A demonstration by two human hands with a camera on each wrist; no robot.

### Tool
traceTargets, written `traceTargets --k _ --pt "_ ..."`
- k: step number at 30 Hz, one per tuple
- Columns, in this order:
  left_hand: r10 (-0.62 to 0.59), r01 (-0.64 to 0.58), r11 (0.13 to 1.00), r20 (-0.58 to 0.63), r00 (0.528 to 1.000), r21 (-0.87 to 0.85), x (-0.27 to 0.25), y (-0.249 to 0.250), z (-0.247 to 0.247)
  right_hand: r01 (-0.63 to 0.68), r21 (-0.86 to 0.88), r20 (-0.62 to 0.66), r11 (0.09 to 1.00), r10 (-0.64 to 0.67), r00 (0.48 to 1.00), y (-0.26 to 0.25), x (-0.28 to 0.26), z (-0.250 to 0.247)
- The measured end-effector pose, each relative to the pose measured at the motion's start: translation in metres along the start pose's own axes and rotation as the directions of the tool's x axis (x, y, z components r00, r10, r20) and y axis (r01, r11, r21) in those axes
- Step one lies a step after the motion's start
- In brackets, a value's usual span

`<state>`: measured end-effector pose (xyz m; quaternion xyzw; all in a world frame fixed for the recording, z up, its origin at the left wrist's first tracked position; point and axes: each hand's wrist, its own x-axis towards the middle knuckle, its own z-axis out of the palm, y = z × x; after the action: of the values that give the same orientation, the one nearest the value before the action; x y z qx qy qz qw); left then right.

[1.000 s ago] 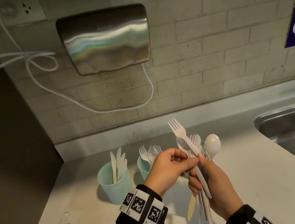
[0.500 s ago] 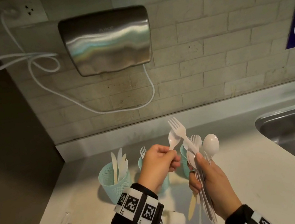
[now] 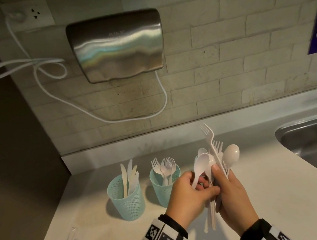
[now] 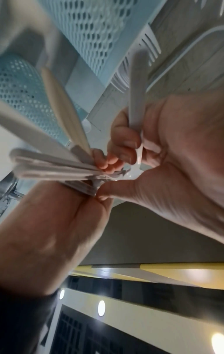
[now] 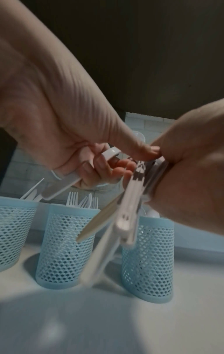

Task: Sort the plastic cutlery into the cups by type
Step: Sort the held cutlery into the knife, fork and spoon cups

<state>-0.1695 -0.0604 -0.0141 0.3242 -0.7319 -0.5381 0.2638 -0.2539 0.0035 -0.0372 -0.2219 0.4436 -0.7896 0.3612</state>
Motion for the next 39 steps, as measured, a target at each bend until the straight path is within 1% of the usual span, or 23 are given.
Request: traceTargets --k 3,5,9,13,16,20,24,26,27,30,32,33,36,39 --pt "0.047 -0.045 0.997 -0.033 0.998 0.055 0.000 0.000 0.002 0.018 -0.012 0.002 1.000 -0.018 1.000 0.001 -0.001 -0.002" --pt "0.058 -0.053 0.995 -0.057 0.997 0.083 0.000 -0.001 0.003 0.039 -0.043 0.004 0.998 -0.039 0.999 0.001 -0.001 -0.004" --pt "0.080 -0.075 0.993 -0.055 0.995 0.089 0.001 -0.002 0.004 0.053 -0.060 -0.001 0.997 -0.053 0.999 0.003 0.000 -0.008" --pt "0.106 -0.103 0.990 -0.021 0.994 0.098 0.003 -0.002 0.008 0.054 -0.045 -0.051 0.998 -0.056 0.997 0.003 0.002 -0.013" --pt "0.132 -0.135 0.988 0.038 0.991 0.082 0.005 -0.002 0.013 0.079 -0.075 -0.088 0.994 -0.085 0.992 0.000 0.003 -0.019" --pt "0.147 -0.155 0.985 0.102 0.984 0.078 0.009 -0.002 0.018 0.097 -0.126 -0.074 0.987 -0.107 0.992 -0.007 0.003 -0.027" --pt "0.153 -0.169 0.983 0.187 0.970 0.073 0.012 0.002 0.019 0.119 -0.250 -0.034 0.961 -0.131 0.991 -0.011 0.002 -0.036" --pt "0.153 -0.170 0.983 0.205 0.967 0.066 0.015 0.004 0.016 0.105 -0.279 -0.045 0.954 -0.123 0.991 -0.014 0.002 -0.041" --pt "0.149 -0.162 0.985 0.191 0.970 0.056 0.019 0.004 0.015 0.092 -0.278 -0.058 0.956 -0.113 0.992 -0.016 0.002 -0.043" --pt "0.114 -0.115 0.993 0.079 0.990 0.014 0.032 0.008 0.006 0.065 -0.266 -0.091 0.962 -0.092 0.992 -0.019 0.001 -0.049" --pt "0.106 -0.106 0.994 0.033 0.994 -0.005 0.045 0.014 0.003 0.067 -0.261 -0.103 0.963 -0.097 0.990 -0.020 0.002 -0.053" --pt "0.098 -0.097 0.995 0.011 0.995 -0.037 0.053 0.018 0.003 0.069 -0.263 -0.107 0.962 -0.100 0.989 -0.021 0.002 -0.055" --pt "0.038 -0.043 0.971 -0.024 0.999 -0.235 0.080 0.024 0.014 0.075 -0.251 -0.119 0.965 -0.108 0.987 -0.025 0.003 -0.058" --pt "0.030 -0.043 0.960 -0.050 0.998 -0.276 0.104 0.024 0.033 0.086 -0.209 -0.136 0.974 -0.116 0.984 -0.032 0.005 -0.059"
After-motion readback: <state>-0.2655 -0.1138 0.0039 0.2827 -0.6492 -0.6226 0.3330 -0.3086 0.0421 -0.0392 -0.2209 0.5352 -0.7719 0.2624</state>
